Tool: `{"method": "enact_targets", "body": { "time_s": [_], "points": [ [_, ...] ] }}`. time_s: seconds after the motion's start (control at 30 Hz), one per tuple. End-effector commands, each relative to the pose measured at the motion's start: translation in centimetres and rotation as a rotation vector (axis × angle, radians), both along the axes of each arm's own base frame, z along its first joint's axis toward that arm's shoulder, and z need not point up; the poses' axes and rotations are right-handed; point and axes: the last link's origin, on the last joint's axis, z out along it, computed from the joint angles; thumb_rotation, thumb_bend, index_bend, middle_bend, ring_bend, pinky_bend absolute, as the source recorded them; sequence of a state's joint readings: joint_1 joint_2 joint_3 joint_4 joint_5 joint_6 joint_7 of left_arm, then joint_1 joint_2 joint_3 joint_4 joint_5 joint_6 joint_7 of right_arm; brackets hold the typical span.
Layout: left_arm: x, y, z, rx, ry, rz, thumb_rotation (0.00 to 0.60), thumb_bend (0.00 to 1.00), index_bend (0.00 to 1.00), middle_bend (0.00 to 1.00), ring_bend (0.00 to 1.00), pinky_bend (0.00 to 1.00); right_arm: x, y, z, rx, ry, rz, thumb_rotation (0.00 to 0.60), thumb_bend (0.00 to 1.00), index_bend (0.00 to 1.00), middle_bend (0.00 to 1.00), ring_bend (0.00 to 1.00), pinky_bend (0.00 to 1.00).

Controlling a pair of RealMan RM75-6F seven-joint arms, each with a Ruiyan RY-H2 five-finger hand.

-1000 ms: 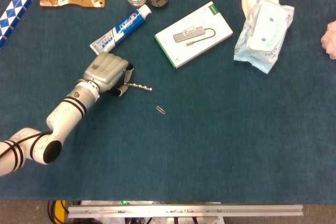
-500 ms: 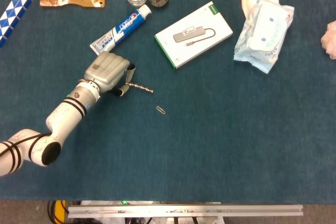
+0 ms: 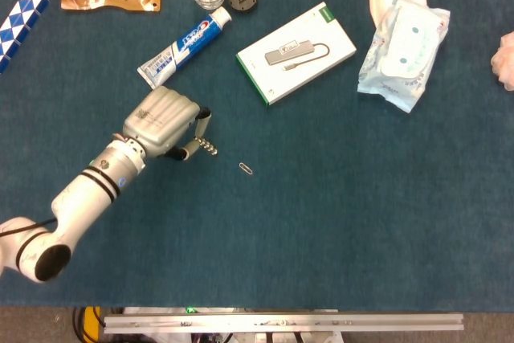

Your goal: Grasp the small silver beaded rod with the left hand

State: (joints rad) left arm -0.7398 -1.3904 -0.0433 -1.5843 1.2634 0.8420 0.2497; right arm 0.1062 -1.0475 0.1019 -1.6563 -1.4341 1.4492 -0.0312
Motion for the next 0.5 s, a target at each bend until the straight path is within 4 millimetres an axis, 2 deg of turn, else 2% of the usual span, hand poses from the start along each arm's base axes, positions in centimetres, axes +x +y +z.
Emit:
{"method": "enact_targets", "body": {
  "time_s": [0.03,0.23,0.5],
  "points": [
    [0.3,-0.7,0.7,0.001,-0.011,-0.017,0.6,0.36,0.55,1.0,1.0,1.0,0.0,0.0,0.0,0.001,-0.002,0.002,0.6,0.25,0.05,0.37,0.43,0.41],
    [2.0,-1.7,1.1,-0.011,-0.054,-0.044,0.6,0.36,0.55,1.0,1.0,1.0,0.0,0.1,0.0,0.0,-0.004,0.005,0.6,0.25,0.05,0.37,0.43,0.41],
    [3.0,-2.3,0.6,-0.026,-0.071,-0.05,0.6,0.36,0.55,1.0,1.0,1.0,-0.2,0.5,0.3,-0.008,-0.007,0.001,0.6,0.25,0.05,0.37,0.43,0.41]
  ]
}}
